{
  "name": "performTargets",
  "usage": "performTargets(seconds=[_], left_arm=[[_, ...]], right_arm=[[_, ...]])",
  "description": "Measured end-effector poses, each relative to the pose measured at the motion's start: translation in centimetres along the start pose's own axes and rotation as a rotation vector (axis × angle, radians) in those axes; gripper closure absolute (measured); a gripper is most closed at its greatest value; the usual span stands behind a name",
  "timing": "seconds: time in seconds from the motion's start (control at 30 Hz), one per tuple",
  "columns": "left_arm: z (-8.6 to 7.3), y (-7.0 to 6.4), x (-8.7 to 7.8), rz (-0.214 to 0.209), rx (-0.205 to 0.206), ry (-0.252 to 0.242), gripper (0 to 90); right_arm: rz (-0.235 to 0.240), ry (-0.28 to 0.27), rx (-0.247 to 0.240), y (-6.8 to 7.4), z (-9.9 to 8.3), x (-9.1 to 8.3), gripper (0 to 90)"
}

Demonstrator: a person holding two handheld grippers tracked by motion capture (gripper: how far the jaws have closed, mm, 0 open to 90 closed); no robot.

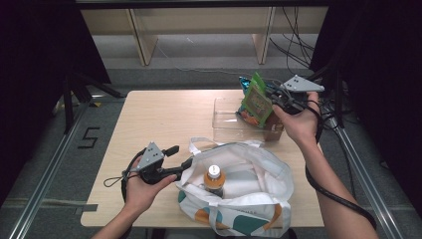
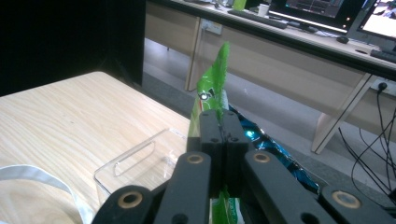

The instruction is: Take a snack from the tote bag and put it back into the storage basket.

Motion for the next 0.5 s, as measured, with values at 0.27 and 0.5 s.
performTargets(seconds=[0.27,0.5], left_arm=[[-0.01,0.0,0.01,0.001,-0.001,0.001,33.0],[-0.01,-0.01,-0.02,0.002,0.004,0.005,33.0]], right_arm=[[-0.008,0.0,-0.007,-0.3,-0.43,0.39,90.0],[-0.004,0.01,-0.004,-0.3,-0.67,0.55,90.0]])
Point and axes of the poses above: each handheld gripper's, and its own axes: x roughly forward along the jaws, z roughly out of its top, y roughly to its left, the point moved 6 cm from there along x, roughly forward along the jaws, and after that the axes turned 7 degrees about -y, right-handed, at the moved point
